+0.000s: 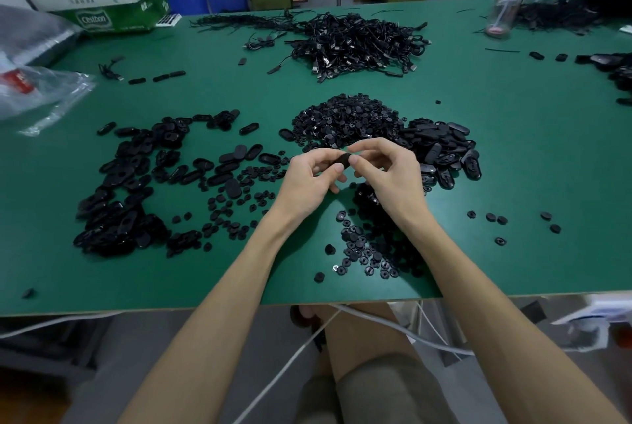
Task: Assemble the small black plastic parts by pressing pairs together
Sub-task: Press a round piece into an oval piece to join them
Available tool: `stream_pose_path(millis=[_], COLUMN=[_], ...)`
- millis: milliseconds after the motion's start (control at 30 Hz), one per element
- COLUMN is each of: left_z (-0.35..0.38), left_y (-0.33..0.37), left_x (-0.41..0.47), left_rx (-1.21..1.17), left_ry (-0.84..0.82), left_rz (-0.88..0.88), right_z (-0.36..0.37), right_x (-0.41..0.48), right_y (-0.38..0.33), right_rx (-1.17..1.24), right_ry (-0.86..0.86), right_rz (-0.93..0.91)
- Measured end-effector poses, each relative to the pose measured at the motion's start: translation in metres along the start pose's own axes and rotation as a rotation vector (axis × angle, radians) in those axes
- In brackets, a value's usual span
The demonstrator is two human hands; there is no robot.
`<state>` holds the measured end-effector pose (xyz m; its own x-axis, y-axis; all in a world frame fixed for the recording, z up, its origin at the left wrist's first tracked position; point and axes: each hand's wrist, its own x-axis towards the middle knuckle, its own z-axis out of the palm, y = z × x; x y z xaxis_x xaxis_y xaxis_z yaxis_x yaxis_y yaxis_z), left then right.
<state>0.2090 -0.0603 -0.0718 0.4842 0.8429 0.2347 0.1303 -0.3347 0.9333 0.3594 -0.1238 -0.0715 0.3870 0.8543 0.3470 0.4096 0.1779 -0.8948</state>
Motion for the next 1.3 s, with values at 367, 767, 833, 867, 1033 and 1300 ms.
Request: stream_pose_path(millis=[367, 767, 833, 867, 1033, 1300], left_z=[-0.0003, -0.0006, -0.0001, 0.0001, -0.0002, -0.0039], left_y=[0.0005, -0.0010, -0.0014, -0.0016, -0.0025, -0.0032], left_x=[-0.0005, -0.0001, 0.0000, 0.0000, -0.0011, -0.0018], left_rx=[-0.039, -0.036, -0.039, -0.036, -0.041, -0.122], left_ry=[0.024, 0.023, 0.032, 0.036, 0.021, 0.020], left_rz=[0.015, -0.014, -0.011, -0.007, 0.015, 0.027], right_z=[0.0018, 0.0027, 0.0037, 0.0038, 0.0042, 0.0020], right_x=[0.0002, -0.0019, -0.0030, -0.0030, -0.0030, -0.0031], right_y=[0.0006, -0.0018, -0.0033, -0.0037, -0.0028, -0.0014], right_rx=[-0.014, 0.017, 0.022, 0.022, 0.011, 0.020], right_ry=[0.001, -0.064, -0.101, -0.112, -0.132, -0.072], right_rz=[-0.002, -0.008, -0.035, -0.041, -0.056, -0.062])
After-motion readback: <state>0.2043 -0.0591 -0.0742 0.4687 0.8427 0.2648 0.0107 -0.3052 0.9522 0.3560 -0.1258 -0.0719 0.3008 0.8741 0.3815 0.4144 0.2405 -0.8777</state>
